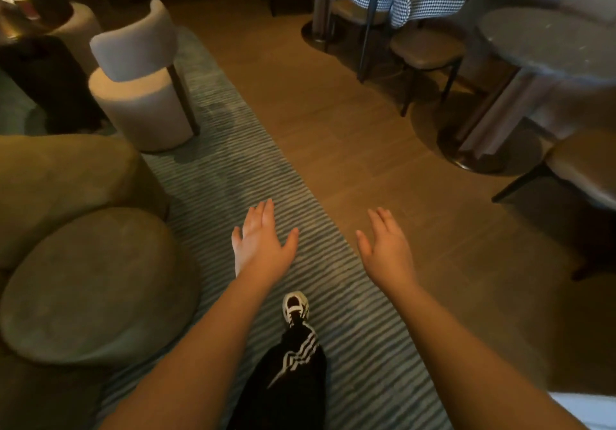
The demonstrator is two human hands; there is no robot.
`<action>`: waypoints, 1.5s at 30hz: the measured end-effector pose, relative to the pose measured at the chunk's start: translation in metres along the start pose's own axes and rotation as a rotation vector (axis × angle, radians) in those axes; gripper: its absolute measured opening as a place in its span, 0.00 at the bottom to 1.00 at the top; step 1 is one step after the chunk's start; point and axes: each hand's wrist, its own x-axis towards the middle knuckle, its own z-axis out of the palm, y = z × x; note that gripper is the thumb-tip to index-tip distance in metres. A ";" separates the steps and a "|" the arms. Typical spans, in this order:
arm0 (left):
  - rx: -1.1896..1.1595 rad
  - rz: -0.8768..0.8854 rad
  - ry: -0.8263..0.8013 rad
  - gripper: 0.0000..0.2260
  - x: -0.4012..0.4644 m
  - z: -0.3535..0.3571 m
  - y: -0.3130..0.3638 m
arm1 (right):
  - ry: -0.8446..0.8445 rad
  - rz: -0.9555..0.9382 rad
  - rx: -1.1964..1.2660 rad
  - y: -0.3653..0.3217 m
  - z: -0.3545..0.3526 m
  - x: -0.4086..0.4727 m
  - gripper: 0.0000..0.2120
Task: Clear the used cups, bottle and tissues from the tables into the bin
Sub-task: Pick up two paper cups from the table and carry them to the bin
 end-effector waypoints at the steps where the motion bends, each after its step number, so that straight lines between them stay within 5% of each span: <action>1: -0.003 -0.009 0.005 0.33 0.027 0.003 0.002 | -0.010 -0.007 -0.005 -0.001 0.002 0.029 0.26; 13: 0.061 -0.016 -0.011 0.34 0.342 -0.024 0.061 | 0.002 -0.017 -0.006 -0.025 -0.017 0.350 0.25; 34: 0.087 -0.089 0.172 0.34 0.859 0.015 0.215 | -0.017 -0.081 -0.044 0.031 -0.072 0.904 0.25; 45: 0.102 -0.113 0.190 0.34 1.107 0.034 0.241 | -0.030 -0.100 -0.060 0.038 -0.060 1.158 0.25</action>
